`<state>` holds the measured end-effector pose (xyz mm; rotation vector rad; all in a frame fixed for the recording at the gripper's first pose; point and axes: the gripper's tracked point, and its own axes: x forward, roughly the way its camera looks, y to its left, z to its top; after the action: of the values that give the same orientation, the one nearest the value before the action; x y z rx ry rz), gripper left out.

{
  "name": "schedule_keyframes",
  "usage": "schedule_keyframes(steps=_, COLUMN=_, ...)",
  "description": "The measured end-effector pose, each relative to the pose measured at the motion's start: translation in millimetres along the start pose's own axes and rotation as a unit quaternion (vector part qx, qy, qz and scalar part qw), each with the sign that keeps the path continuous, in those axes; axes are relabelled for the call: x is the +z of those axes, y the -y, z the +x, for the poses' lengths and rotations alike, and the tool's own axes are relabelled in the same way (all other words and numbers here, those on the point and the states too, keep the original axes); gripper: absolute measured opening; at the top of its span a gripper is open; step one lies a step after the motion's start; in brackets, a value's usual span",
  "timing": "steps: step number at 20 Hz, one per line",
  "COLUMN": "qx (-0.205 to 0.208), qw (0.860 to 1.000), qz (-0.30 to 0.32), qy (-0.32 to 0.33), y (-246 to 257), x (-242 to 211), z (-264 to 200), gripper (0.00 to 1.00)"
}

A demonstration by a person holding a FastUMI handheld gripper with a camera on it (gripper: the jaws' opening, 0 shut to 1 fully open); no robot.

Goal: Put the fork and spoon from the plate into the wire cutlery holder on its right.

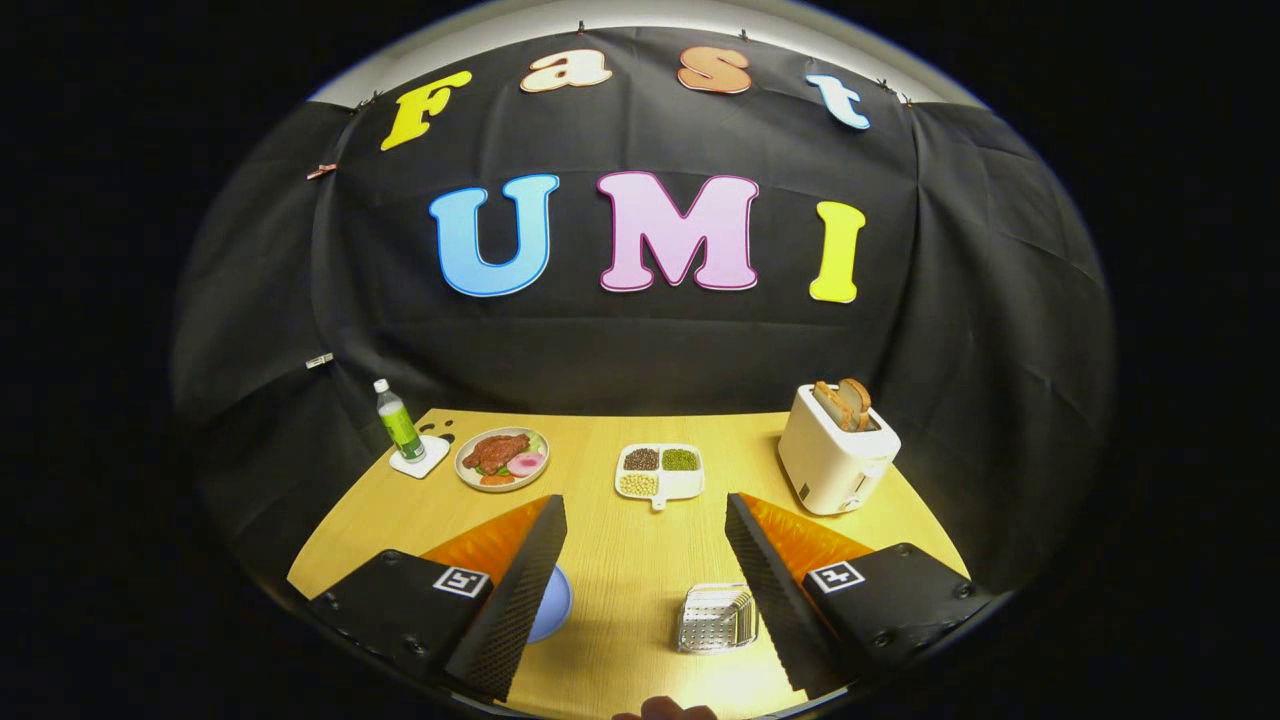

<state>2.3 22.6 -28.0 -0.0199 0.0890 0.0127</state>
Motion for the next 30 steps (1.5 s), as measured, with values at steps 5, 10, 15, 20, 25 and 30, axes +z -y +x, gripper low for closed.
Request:
schedule_keyframes(steps=5, qx=0.015, qw=1.0, qz=-0.009, qy=-0.016, y=-20.2, x=-8.7, z=5.8, gripper=0.99)
schedule_keyframes(steps=10, qx=0.067, qw=0.994, qz=-0.008, qy=-0.09, y=-61.9, x=-46.7, z=14.8, gripper=1.0)
schedule_keyframes(steps=15, qx=0.107, qw=0.979, qz=-0.047, qy=-0.168, y=-101.3, x=-103.7, z=27.2, gripper=1.0)
schedule_keyframes(steps=20, qx=0.144, qw=0.954, qz=-0.084, qy=-0.247, y=-132.5, x=-166.5, z=32.0, gripper=1.0)
schedule_keyframes(steps=25, qx=0.163, qw=0.932, qz=-0.118, qy=-0.301, y=-147.5, x=-216.6, z=52.6, gripper=1.0)
schedule_keyframes(steps=30, qx=0.16, qw=0.915, qz=-0.123, qy=-0.35, y=-154.2, x=-254.4, z=72.3, gripper=1.0)
